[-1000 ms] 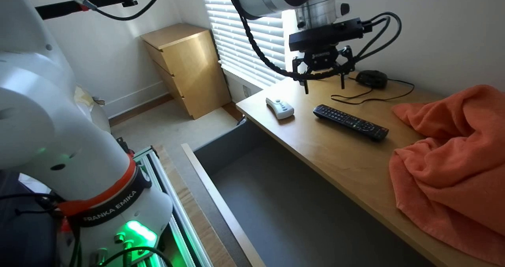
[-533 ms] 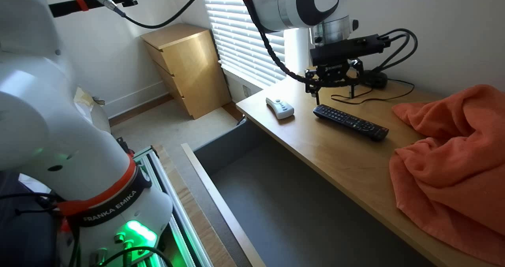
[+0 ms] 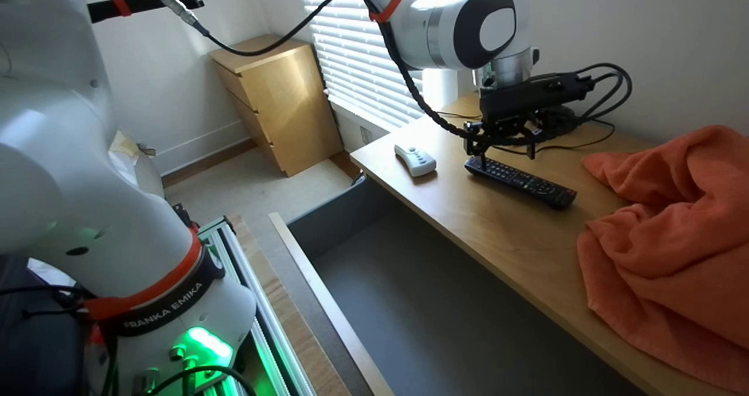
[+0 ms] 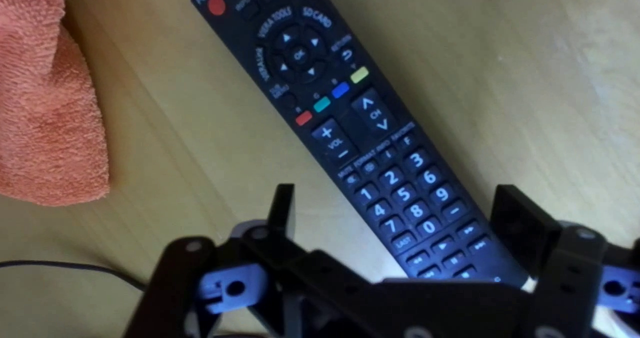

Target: Turn the black remote control to the right.

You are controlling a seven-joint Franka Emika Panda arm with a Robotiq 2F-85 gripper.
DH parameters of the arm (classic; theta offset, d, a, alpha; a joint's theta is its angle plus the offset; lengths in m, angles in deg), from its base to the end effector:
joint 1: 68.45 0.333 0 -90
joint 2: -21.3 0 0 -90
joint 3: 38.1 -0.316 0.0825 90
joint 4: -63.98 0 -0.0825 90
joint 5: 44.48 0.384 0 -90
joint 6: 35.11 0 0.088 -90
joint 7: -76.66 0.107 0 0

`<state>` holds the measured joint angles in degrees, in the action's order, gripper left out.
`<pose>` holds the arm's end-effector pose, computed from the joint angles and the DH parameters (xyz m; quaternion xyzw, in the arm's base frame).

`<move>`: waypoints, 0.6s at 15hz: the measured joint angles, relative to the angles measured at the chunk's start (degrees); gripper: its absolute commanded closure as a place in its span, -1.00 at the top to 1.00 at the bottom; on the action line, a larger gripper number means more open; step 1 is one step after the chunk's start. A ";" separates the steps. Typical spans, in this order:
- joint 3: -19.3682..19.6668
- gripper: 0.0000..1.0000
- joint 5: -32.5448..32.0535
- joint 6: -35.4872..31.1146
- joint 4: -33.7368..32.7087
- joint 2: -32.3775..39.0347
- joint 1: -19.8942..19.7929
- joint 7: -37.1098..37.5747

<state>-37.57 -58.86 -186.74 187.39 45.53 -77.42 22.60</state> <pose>0.5679 -0.0883 0.2060 0.8762 0.4762 -0.0051 0.0735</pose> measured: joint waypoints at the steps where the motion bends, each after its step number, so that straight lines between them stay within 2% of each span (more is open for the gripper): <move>1: 0.00 1.00 0.00 -0.21 -0.36 0.61 -0.11 0.00; 9: -0.53 1.00 0.00 -0.29 -2.82 3.54 -0.46 -0.30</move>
<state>-38.11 -58.86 -187.03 184.57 49.07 -77.88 22.29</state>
